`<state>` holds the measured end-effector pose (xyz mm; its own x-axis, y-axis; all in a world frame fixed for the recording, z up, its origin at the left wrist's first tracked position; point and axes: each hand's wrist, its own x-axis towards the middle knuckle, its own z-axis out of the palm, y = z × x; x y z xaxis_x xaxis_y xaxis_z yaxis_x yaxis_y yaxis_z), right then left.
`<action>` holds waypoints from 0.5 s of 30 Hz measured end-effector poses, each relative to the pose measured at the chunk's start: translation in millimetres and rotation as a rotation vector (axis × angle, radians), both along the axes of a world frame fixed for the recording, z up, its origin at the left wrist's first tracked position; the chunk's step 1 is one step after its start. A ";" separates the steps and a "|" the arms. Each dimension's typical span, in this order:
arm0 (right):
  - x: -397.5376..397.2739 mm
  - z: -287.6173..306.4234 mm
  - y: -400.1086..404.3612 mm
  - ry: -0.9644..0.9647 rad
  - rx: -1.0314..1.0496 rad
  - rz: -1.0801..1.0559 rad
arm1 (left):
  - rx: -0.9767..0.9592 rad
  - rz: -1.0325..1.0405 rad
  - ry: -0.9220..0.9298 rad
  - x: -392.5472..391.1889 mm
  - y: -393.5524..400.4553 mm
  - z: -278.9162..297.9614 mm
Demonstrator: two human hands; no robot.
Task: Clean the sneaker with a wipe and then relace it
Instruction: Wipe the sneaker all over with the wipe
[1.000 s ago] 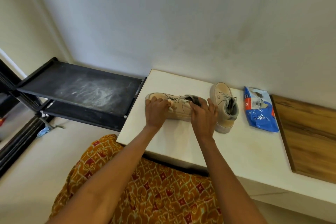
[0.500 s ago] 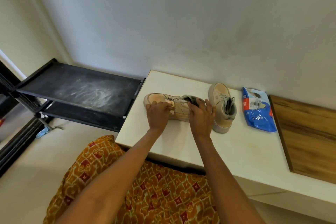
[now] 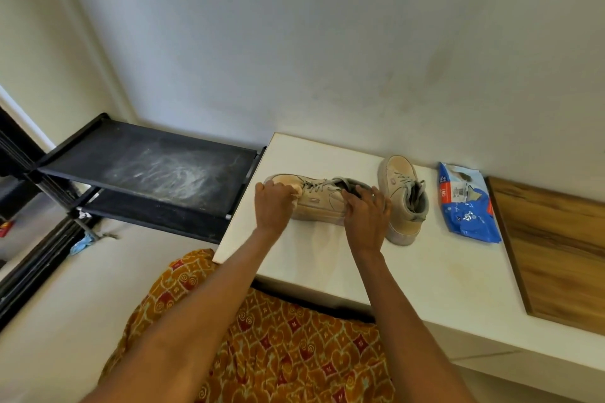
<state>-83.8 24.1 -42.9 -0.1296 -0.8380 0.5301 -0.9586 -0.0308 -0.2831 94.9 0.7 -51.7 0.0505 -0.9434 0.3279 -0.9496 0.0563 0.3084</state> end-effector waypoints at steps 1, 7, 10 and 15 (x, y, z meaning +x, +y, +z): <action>-0.7 -0.4 0.0 0.005 0.002 -0.002 | -0.021 0.004 0.049 -4.1 3.7 -2.0; -5.5 -2.6 -0.8 0.021 0.003 0.007 | -0.110 -0.197 -0.203 9.1 13.3 -23.9; -4.6 -2.0 0.6 0.013 0.011 -0.004 | -0.099 -0.286 -0.353 29.4 23.6 -44.1; -4.2 -0.4 -1.0 0.026 0.052 -0.004 | 0.055 -0.355 -0.385 44.4 18.6 -40.0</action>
<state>-88.0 23.1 -43.3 -0.1199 -0.8641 0.4889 -0.9656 -0.0129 -0.2596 139.3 19.3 -91.6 -0.3893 -0.8971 0.2090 -0.9203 0.3883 -0.0477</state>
